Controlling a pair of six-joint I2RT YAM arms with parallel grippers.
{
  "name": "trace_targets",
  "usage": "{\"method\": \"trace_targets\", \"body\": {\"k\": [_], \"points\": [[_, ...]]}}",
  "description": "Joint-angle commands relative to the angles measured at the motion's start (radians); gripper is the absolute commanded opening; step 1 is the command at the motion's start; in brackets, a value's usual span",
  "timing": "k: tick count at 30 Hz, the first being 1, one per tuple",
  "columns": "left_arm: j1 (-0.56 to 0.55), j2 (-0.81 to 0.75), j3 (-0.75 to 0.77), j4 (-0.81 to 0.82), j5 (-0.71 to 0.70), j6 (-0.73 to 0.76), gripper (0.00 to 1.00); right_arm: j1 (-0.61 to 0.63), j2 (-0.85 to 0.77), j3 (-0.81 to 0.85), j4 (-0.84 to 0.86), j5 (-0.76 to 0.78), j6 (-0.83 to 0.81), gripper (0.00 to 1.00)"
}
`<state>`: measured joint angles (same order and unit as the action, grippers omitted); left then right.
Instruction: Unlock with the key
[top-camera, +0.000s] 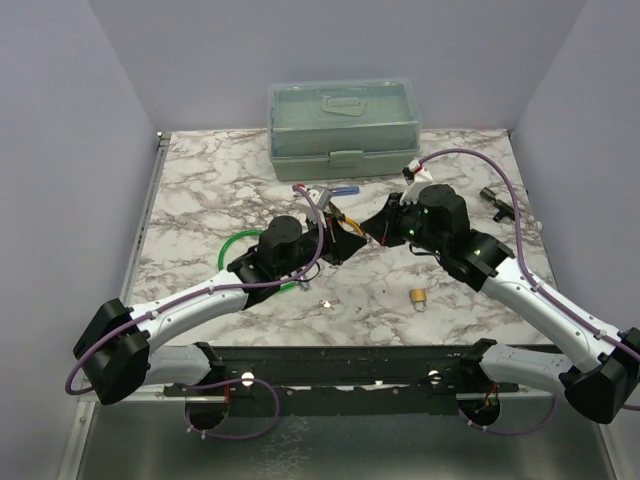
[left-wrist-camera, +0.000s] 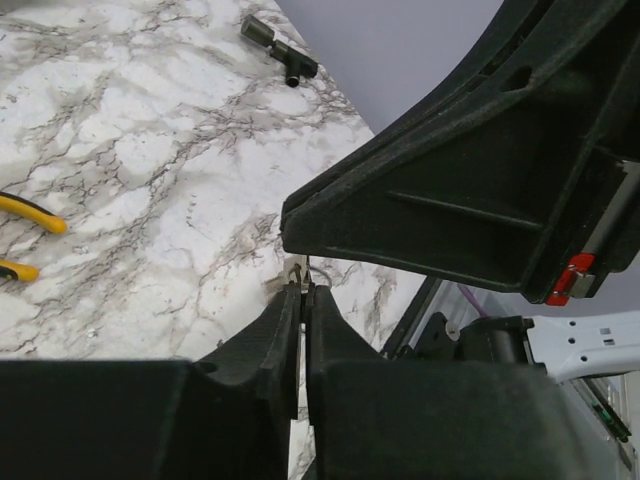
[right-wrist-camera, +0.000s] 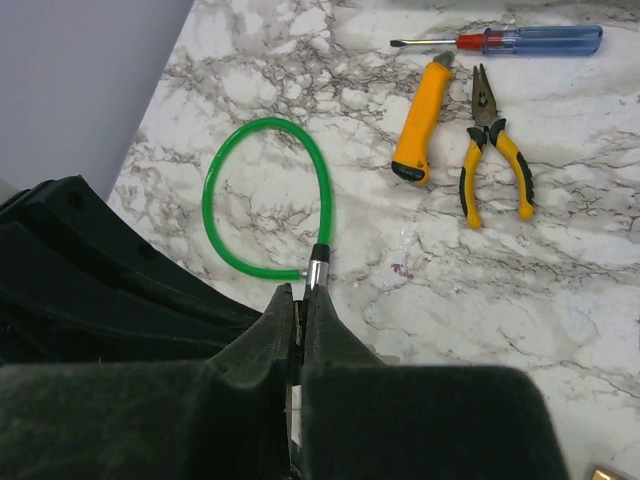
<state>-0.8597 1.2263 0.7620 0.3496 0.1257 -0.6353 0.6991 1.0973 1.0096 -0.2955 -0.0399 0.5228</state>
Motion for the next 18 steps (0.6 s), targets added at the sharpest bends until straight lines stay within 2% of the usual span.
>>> {"method": "trace_targets", "body": {"k": [1, 7, 8, 10, 11, 12, 14, 18], "points": [[-0.004, 0.003, 0.030, 0.018, -0.032, 0.016, 0.00, 0.005, -0.014, 0.004, -0.011, -0.034, 0.012, 0.00], [-0.005, -0.026, 0.008, 0.022, -0.051, 0.032, 0.00, 0.005, -0.040, -0.030, 0.029, -0.071, 0.036, 0.01], [-0.004, -0.033, -0.001, 0.027, -0.053, 0.033, 0.00, 0.005, -0.046, -0.034, 0.034, -0.071, 0.038, 0.05], [-0.004, -0.053, -0.017, 0.041, -0.053, 0.039, 0.00, 0.005, -0.057, -0.034, 0.037, -0.062, 0.046, 0.28], [-0.004, -0.067, -0.026, 0.048, -0.051, 0.042, 0.00, 0.005, -0.064, -0.035, 0.041, -0.057, 0.047, 0.43], [-0.004, -0.078, -0.034, 0.056, -0.047, 0.049, 0.00, 0.005, -0.077, -0.037, 0.046, -0.051, 0.048, 0.54], [-0.004, -0.102, -0.051, 0.076, -0.035, 0.060, 0.00, 0.005, -0.104, -0.052, 0.073, -0.047, 0.052, 0.58], [-0.005, -0.163, -0.099, 0.145, 0.020, 0.080, 0.00, 0.005, -0.189, -0.121, 0.174, -0.097, 0.027, 0.58]]}}
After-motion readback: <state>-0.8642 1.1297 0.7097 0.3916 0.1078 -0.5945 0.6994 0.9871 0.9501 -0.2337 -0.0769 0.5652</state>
